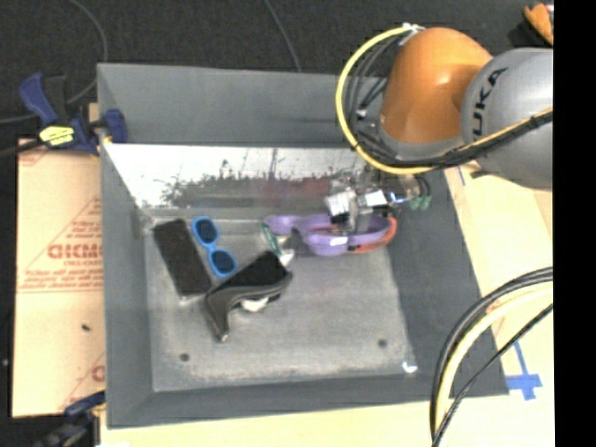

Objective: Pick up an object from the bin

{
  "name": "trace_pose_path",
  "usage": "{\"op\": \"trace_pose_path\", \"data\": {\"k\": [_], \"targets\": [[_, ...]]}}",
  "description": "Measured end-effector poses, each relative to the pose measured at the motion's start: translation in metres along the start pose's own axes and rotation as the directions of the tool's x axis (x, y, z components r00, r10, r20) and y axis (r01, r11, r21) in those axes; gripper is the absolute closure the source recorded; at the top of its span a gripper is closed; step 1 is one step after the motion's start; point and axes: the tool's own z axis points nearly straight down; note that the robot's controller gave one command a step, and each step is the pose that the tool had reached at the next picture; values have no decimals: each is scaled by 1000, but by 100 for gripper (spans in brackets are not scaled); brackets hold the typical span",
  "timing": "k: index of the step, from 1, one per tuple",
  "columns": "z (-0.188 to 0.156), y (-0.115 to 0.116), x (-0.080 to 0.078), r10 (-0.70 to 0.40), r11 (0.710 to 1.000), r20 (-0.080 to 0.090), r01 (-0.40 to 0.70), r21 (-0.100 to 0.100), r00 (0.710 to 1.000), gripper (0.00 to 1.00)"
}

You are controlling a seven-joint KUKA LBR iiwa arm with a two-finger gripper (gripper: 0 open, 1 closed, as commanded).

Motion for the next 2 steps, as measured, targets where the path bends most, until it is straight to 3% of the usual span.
{"op": "trace_pose_path", "data": {"k": [1,2], "targets": [[18,0,1,1,1000,-4,-1,-2,1000,100],[-11,-1,-1,2,1000,4,-2,1,1000,100]]}}
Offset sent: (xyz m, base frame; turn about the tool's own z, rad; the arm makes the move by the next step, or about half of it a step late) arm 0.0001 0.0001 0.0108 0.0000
